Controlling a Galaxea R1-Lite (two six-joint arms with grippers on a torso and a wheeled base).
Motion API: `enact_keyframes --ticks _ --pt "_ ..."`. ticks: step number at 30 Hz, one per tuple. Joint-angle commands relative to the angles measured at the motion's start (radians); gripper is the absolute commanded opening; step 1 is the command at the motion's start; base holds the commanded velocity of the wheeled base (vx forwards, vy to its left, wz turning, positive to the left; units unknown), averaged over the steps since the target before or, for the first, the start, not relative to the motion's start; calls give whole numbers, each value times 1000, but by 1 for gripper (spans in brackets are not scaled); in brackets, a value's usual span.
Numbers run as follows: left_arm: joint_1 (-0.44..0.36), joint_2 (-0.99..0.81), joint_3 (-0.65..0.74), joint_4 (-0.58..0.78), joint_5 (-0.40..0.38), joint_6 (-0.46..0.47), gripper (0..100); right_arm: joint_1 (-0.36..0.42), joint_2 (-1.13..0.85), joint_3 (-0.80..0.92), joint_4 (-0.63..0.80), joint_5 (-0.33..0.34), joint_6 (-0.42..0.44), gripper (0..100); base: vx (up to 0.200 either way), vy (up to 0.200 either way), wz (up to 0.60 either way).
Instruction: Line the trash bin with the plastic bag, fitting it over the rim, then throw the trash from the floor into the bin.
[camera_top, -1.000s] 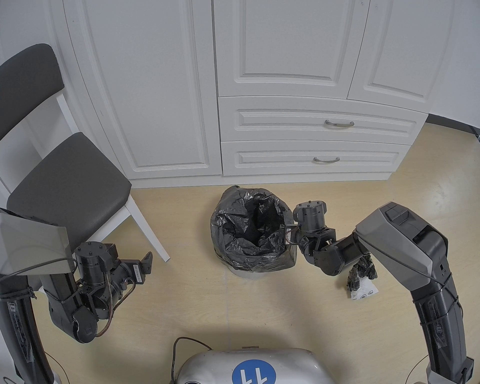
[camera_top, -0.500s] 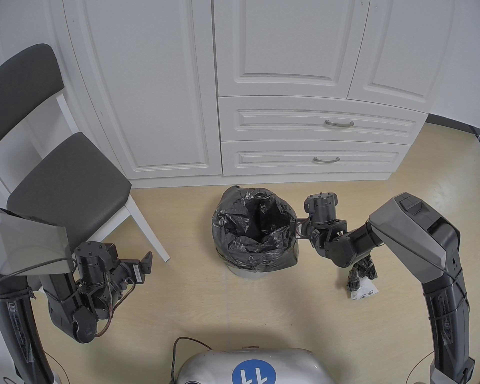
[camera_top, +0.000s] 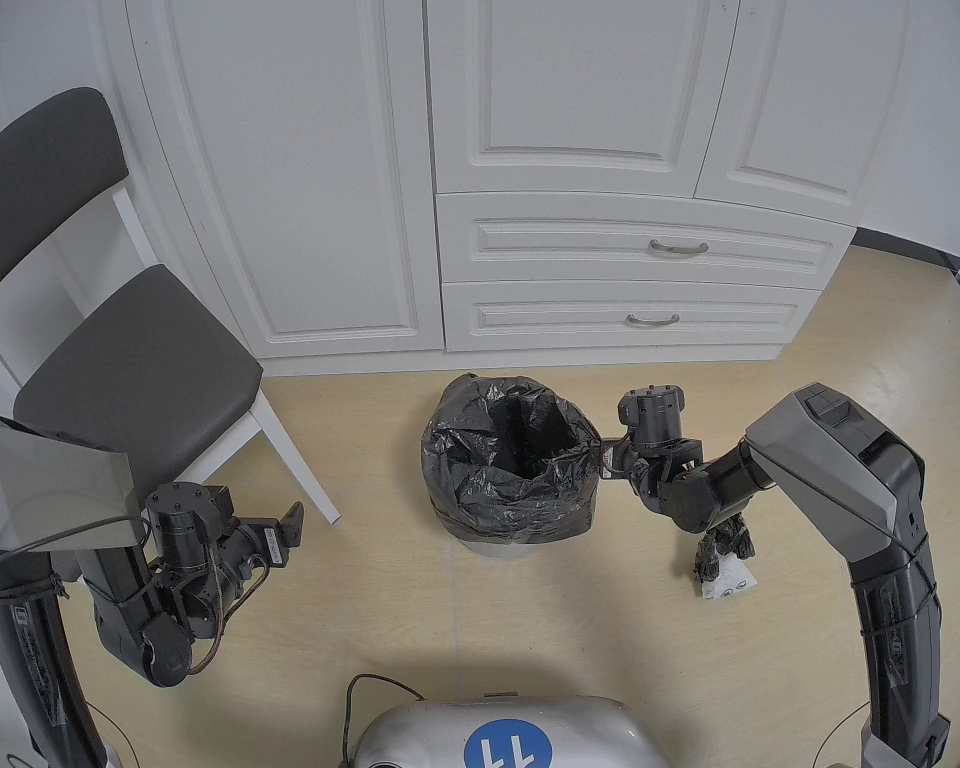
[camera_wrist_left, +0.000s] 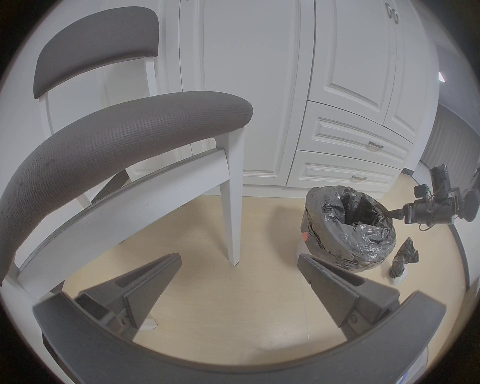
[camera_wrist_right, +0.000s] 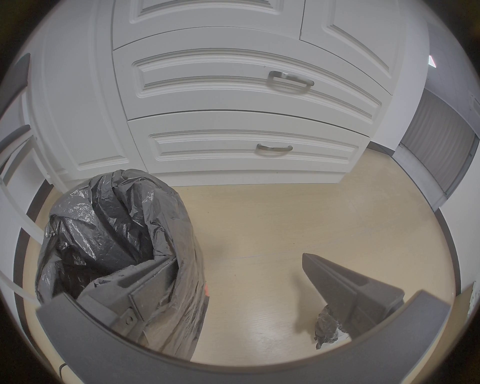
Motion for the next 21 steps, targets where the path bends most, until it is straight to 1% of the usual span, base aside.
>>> enact_keyframes --ticks 1,7,14,19,20,21 --pt "0 -1 1 0 1 -1 100 -5 18 -7 0 3 -2 100 0 0 0" --pt "-2 -5 7 0 1 -1 100 -19 64 -36 0 9 -2 100 0 0 0" --pt "-22 -16 13 0 1 -1 100 -31 61 -40 9 40 8 100 0 0 0" --pt "-51 -16 4 0 2 1 100 -39 46 -36 9 72 30 100 0 0 0" --pt "-61 -16 -7 0 10 1 100 -48 8 -16 18 109 51 100 0 0 0" --pt "-63 -16 -10 1 11 1 100 -48 0 -10 21 117 56 100 0 0 0"
